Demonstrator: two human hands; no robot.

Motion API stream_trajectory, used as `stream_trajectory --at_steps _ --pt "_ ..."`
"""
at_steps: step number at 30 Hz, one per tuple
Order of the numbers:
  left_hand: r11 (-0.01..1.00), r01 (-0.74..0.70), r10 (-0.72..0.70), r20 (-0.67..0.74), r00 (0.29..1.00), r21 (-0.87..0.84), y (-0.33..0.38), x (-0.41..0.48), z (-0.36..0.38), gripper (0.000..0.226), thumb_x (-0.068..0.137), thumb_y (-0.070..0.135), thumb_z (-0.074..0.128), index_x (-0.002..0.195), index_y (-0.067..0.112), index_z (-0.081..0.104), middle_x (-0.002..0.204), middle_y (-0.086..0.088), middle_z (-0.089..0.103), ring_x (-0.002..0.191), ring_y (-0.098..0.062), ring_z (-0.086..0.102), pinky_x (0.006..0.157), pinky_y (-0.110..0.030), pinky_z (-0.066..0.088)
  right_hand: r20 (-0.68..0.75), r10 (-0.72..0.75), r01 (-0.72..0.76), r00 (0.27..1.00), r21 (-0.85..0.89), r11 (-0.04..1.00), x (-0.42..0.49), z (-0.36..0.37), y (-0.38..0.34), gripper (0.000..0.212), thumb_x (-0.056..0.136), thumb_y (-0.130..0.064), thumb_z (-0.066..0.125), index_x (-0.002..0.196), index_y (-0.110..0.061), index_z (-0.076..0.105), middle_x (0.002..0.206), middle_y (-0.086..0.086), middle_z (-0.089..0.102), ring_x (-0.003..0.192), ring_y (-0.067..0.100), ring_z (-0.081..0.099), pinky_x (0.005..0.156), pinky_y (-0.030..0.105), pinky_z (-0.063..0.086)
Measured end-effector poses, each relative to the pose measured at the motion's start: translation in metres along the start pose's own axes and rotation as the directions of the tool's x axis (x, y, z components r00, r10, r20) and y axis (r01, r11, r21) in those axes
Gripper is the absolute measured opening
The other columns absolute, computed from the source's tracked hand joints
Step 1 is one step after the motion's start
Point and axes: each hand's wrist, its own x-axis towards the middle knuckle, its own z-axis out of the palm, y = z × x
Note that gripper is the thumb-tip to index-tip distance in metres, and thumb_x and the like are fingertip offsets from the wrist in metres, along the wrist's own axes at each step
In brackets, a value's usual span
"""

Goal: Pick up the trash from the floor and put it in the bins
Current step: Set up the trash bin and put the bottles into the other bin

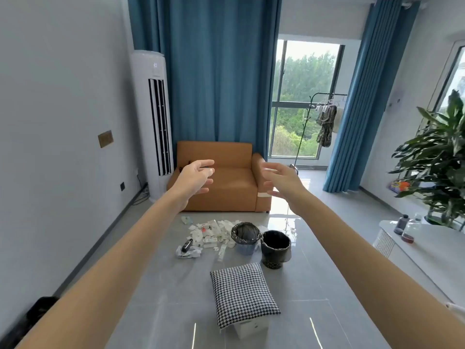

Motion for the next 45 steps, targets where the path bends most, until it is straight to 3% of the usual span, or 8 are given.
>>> stream_trajectory --at_steps 6,13,18,27,33,37,41,45 --pt "0.998 0.055 -0.055 -0.003 0.998 0.007 -0.051 0.094 -0.029 0.033 0.099 0.018 0.043 0.13 0.023 0.051 0.129 0.0 0.055 0.107 -0.015 0.06 0.088 -0.031 0.053 0.007 0.05 -0.049 0.999 -0.027 0.998 0.094 0.06 0.037 0.031 0.094 -0.017 0.052 0.124 -0.023 0.058 0.112 -0.003 0.059 0.091 0.014 0.057 0.075 0.025 0.048" --pt "0.99 0.142 -0.142 0.038 0.989 -0.005 -0.12 0.24 -0.068 0.031 0.098 0.016 0.043 0.128 0.022 0.052 0.127 -0.001 0.056 0.107 -0.017 0.059 0.088 -0.032 0.052 -0.006 0.118 -0.118 0.993 -0.05 0.992 0.231 0.138 0.082 0.031 0.093 -0.014 0.051 0.123 -0.02 0.058 0.114 -0.001 0.059 0.089 0.014 0.056 0.076 0.025 0.049" --pt "0.976 0.218 -0.218 0.056 0.974 0.016 -0.167 0.323 -0.09 0.031 0.099 0.016 0.042 0.127 0.023 0.052 0.127 0.0 0.056 0.109 -0.017 0.059 0.091 -0.033 0.051 0.005 0.181 -0.18 0.983 -0.073 0.981 0.309 0.177 0.111 0.032 0.094 -0.014 0.051 0.125 -0.019 0.057 0.114 -0.002 0.059 0.089 0.013 0.056 0.069 0.022 0.048" --pt "0.953 0.304 -0.304 0.057 0.951 0.006 -0.264 0.477 -0.111 0.029 0.097 0.015 0.044 0.124 0.023 0.053 0.122 0.001 0.058 0.101 -0.015 0.06 0.088 -0.032 0.052 0.061 0.296 -0.289 0.953 -0.1 0.952 0.462 0.244 0.191 0.033 0.094 -0.014 0.05 0.124 -0.022 0.057 0.114 -0.003 0.059 0.091 0.015 0.057 0.087 0.033 0.051" --pt "0.938 0.345 -0.346 0.042 0.937 0.044 -0.313 0.6 -0.113 0.032 0.097 0.012 0.041 0.126 0.02 0.052 0.119 0.001 0.059 0.1 -0.016 0.059 0.087 -0.031 0.05 0.12 0.356 -0.353 0.927 -0.044 0.934 0.588 0.283 0.236 0.034 0.093 -0.012 0.05 0.125 -0.023 0.055 0.106 -0.009 0.059 0.084 0.012 0.057 0.081 0.031 0.052" --pt "0.929 0.365 -0.368 0.052 0.928 0.062 -0.335 0.681 -0.11 0.034 0.097 0.011 0.039 0.128 0.018 0.051 0.119 0.0 0.057 0.098 -0.015 0.058 0.085 -0.03 0.05 0.131 0.387 -0.385 0.913 -0.04 0.922 0.67 0.299 0.248 0.037 0.09 -0.011 0.05 0.125 -0.023 0.054 0.112 -0.005 0.059 0.085 0.013 0.057 0.085 0.033 0.052" --pt "0.924 0.37 -0.378 0.084 0.922 0.094 -0.355 0.759 -0.103 0.035 0.096 0.01 0.039 0.128 0.019 0.05 0.12 0.0 0.056 0.096 -0.014 0.057 0.089 -0.034 0.048 0.095 0.409 -0.406 0.908 -0.052 0.912 0.748 0.307 0.266 0.036 0.092 -0.013 0.049 0.126 -0.023 0.054 0.116 -0.003 0.058 0.084 0.012 0.057 0.08 0.031 0.051" --pt "0.916 0.385 -0.399 0.134 0.907 0.116 -0.379 0.837 -0.091 0.036 0.096 0.01 0.038 0.129 0.019 0.049 0.119 0.001 0.056 0.098 -0.014 0.057 0.089 -0.033 0.048 0.031 0.458 -0.457 0.888 -0.04 0.889 0.817 0.313 0.296 0.034 0.091 -0.013 0.05 0.123 -0.023 0.055 0.119 0.0 0.059 0.082 0.014 0.057 0.086 0.037 0.053"
